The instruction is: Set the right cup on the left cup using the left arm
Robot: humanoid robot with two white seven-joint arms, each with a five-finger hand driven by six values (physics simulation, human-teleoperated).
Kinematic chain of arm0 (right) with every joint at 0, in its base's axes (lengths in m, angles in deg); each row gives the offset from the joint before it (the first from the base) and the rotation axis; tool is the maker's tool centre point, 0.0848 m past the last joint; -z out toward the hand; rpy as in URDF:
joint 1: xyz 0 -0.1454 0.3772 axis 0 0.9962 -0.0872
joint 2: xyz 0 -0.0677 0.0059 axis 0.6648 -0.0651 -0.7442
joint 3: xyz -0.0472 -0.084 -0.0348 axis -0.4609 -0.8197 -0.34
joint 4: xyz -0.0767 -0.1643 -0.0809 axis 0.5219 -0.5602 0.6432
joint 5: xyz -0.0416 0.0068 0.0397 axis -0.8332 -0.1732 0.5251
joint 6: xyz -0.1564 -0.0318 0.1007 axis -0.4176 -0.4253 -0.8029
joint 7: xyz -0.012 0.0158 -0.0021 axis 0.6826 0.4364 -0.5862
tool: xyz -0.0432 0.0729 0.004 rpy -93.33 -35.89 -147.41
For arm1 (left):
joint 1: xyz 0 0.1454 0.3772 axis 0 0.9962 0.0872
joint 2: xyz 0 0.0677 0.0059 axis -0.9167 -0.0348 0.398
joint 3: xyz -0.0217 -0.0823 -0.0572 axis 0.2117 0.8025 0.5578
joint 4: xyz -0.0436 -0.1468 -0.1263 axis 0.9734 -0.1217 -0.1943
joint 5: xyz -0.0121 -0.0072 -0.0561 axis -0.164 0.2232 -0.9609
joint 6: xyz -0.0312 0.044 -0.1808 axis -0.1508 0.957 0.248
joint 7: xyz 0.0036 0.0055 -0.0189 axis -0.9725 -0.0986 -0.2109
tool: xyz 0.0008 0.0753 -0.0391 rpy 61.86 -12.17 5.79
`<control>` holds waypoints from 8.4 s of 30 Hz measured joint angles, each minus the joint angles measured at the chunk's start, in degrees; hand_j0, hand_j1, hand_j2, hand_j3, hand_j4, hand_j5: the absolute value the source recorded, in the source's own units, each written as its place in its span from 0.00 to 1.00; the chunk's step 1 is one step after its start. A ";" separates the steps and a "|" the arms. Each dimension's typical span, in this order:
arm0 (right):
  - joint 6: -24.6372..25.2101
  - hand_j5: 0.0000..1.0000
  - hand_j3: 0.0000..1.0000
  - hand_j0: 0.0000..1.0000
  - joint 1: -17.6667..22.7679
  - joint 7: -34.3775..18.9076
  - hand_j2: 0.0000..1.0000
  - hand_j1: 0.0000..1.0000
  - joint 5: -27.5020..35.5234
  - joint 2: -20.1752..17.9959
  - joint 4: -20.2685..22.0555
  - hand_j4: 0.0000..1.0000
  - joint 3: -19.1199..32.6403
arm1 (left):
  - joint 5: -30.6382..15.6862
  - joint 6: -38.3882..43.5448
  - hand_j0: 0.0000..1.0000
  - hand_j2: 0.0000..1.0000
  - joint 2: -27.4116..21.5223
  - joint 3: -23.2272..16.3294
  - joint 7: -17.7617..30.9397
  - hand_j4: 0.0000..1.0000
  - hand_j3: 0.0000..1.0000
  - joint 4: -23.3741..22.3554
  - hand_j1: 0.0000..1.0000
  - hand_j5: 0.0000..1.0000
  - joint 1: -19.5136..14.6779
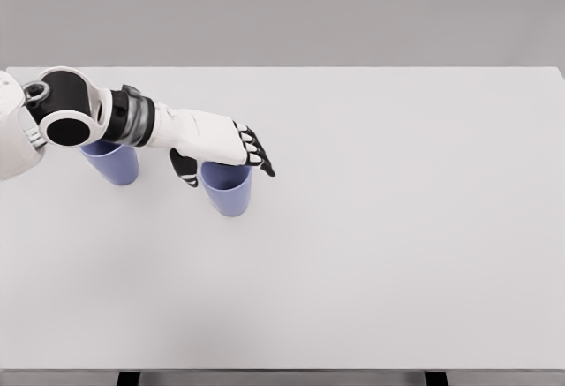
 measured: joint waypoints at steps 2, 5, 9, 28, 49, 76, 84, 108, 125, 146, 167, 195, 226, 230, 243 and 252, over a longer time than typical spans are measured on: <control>0.00 1.00 1.00 1.00 0.00 0.00 1.00 1.00 0.00 0.00 0.00 1.00 0.00 | 0.04 0.00 0.98 0.98 0.11 0.03 0.00 0.98 0.98 -0.03 0.98 0.98 0.00; 0.01 1.00 1.00 1.00 0.00 0.00 1.00 1.00 0.00 0.00 -0.01 1.00 0.01 | 0.07 0.00 0.98 0.98 0.22 0.06 0.00 0.98 0.98 -0.26 0.98 0.98 0.09; 0.01 1.00 1.00 1.00 0.00 0.00 1.00 1.00 0.00 0.00 -0.02 1.00 0.00 | 0.29 0.00 0.98 0.98 0.41 0.02 0.00 0.98 0.98 -0.46 0.98 0.98 0.53; 0.00 1.00 1.00 1.00 0.00 0.00 1.00 1.00 0.00 0.00 -0.01 1.00 0.00 | 0.43 0.02 0.71 0.71 0.34 0.03 0.08 0.71 0.71 -0.49 0.71 0.71 0.44; 0.00 1.00 1.00 1.00 0.00 0.00 1.00 1.00 0.00 0.00 0.00 1.00 0.00 | -0.31 -0.73 0.67 0.67 -0.45 3.02 -0.01 0.67 0.67 0.13 0.67 0.67 -0.18; 0.00 1.00 1.00 1.00 0.00 0.00 1.00 1.00 0.00 0.00 -0.01 1.00 0.01 | -0.78 -1.08 0.69 0.69 -6.86 7.43 0.00 0.69 0.69 0.00 0.69 0.69 -1.58; 0.00 1.00 1.00 1.00 0.00 0.00 1.00 1.00 0.00 0.00 0.00 1.00 0.01 | -0.75 -1.07 0.69 0.69 -8.76 8.55 -0.01 0.69 0.69 -0.24 0.69 0.69 -2.64; 0.01 1.00 1.00 1.00 0.00 0.00 1.00 1.00 0.00 0.00 0.00 1.00 0.00 | -0.69 -1.14 0.69 0.69 -14.71 9.22 0.00 0.69 0.69 -2.36 0.69 0.69 -5.19; 0.00 1.00 1.00 1.00 0.00 0.00 1.00 1.00 0.00 0.00 -0.01 1.00 0.00 | -0.96 -1.17 0.69 0.69 -18.41 9.36 0.00 0.69 0.69 -2.47 0.69 0.69 -5.27; 0.00 1.00 1.00 1.00 0.00 0.00 1.00 1.00 0.00 0.00 -0.01 1.00 0.00 | -0.83 -1.86 0.69 0.69 -21.16 8.51 0.00 0.69 0.69 -2.05 0.69 0.69 -4.83; 0.00 1.00 1.00 1.00 0.00 0.00 1.00 1.00 0.00 0.00 0.01 1.00 0.01 | -0.89 -2.04 0.69 0.69 -25.09 8.21 -0.01 0.69 0.69 2.15 0.69 0.69 -5.19; 0.01 1.00 1.00 1.00 0.00 0.00 1.00 1.00 0.00 0.00 0.00 1.00 0.00 | -0.91 -1.97 0.69 0.69 -26.11 7.53 0.00 0.69 0.69 4.17 0.69 0.69 -4.66; 0.00 1.00 1.00 1.00 0.00 0.00 1.00 1.00 0.00 0.00 -0.01 1.00 0.00 | -0.40 -1.85 0.69 0.69 -24.53 6.47 0.01 0.69 0.69 1.79 0.69 0.69 -3.78; 0.00 1.00 1.00 1.00 0.00 0.00 1.00 1.00 0.00 0.00 -0.01 1.00 0.00 | -0.41 -1.85 0.73 0.73 -24.33 6.46 0.00 0.73 0.73 1.75 0.73 0.73 -3.78; 0.01 1.00 1.00 1.00 0.00 0.00 1.00 1.00 0.00 0.00 -0.01 1.00 0.00 | -0.37 -1.84 0.82 0.82 -24.38 6.46 -0.01 0.82 0.82 1.76 0.82 0.82 -3.78; 0.00 1.00 1.00 1.00 0.00 0.00 1.00 1.00 0.00 0.00 0.01 1.00 0.00 | -0.33 -1.86 0.85 0.85 -24.35 6.51 0.00 0.85 0.85 1.76 0.85 0.85 -3.78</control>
